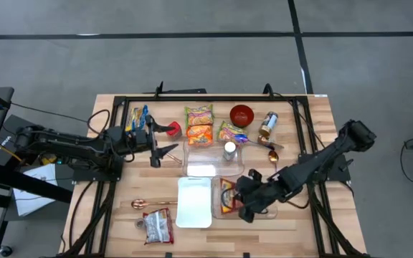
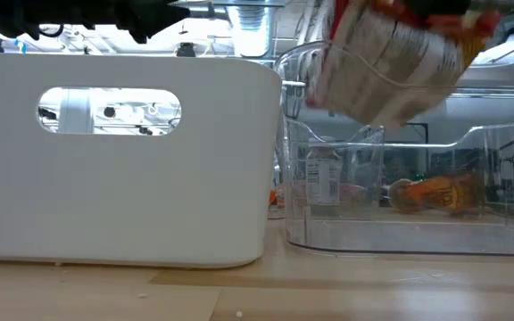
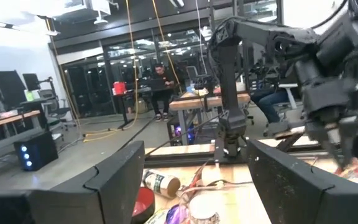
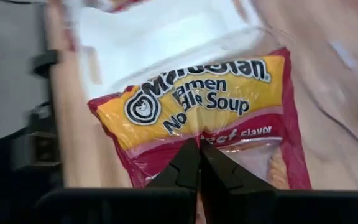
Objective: Pick & Place Food Item
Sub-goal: Put the right red noodle pack into the bottom transparent bin
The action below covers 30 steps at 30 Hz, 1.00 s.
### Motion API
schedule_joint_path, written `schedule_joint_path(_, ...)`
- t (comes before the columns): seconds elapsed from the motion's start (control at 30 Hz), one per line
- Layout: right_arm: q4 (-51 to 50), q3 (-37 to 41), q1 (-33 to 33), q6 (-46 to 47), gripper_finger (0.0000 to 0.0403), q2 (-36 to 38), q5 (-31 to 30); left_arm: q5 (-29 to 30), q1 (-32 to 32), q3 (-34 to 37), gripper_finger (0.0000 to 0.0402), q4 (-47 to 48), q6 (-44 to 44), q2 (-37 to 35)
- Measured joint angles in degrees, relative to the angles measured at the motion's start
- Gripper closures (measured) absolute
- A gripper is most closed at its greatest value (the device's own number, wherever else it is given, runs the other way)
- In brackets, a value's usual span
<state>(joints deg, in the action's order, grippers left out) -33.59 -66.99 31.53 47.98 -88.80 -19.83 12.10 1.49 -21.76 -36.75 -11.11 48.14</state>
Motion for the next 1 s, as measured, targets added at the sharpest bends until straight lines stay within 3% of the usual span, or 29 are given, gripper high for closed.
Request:
schedule_joint_path(0.2,2.34,-0.60,0.32,4.11,0.0403,-2.34,-1.35,0.00,1.05,0.00,0.0128,-0.51,0.00,0.00)
schedule_joint_path(0.63,2.56,-0.45,-0.32,2.61,0.0403,-7.35,1.45,0.00,3.52,0.00,0.0128,-1.12,-0.20,-0.02)
schedule_joint_path(1.0,3.90,-0.45,-1.56,-0.55,0.0403,-7.14,1.80,0.00,3.52,0.00,0.0128,-1.21,-0.22,-0.02)
